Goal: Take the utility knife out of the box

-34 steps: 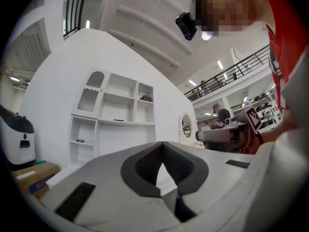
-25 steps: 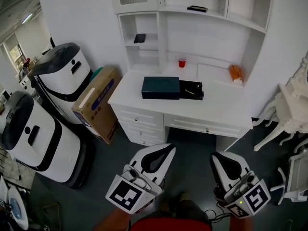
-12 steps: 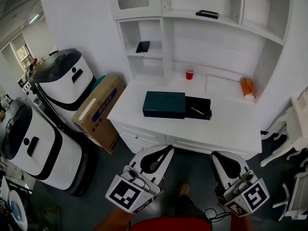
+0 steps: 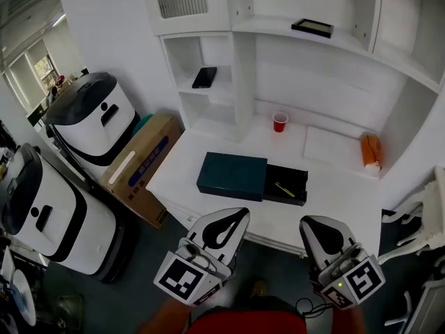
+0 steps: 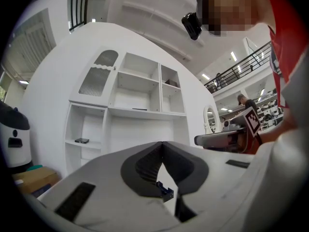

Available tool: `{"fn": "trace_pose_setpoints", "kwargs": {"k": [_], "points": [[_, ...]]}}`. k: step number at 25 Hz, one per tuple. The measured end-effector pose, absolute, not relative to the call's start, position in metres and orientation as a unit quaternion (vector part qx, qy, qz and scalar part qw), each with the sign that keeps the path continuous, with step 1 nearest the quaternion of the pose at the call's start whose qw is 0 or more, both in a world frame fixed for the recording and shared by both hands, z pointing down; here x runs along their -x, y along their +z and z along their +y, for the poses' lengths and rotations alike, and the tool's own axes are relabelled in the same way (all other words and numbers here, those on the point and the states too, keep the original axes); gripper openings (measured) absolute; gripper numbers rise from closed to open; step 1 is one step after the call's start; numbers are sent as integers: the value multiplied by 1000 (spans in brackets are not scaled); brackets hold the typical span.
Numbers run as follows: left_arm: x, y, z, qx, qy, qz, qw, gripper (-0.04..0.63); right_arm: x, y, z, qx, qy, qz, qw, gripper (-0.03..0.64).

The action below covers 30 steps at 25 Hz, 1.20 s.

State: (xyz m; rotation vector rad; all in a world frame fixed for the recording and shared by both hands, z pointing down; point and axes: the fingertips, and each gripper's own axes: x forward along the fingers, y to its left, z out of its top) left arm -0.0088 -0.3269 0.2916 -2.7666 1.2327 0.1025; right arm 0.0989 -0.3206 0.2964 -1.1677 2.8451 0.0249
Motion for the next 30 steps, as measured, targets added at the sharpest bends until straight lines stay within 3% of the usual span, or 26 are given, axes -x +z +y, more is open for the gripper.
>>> {"fn": "trace_pose_setpoints", "kwargs": {"k": [7, 18, 24, 30], "points": [[-13, 306, -382, 908, 20, 414, 63, 6, -107, 320, -390, 364, -1, 931, -4, 14], [-24, 347, -443, 913, -9, 407, 4, 6, -99, 371, -461, 355, -24, 930, -91, 26], [-20, 367, -472, 916, -10, 400, 27, 6, -90, 421, -491, 321, -43, 927, -187, 55], [-15, 383, -488, 916, -24, 401, -11, 6, -81, 483, -517, 281, -84, 907, -301, 100]]}}
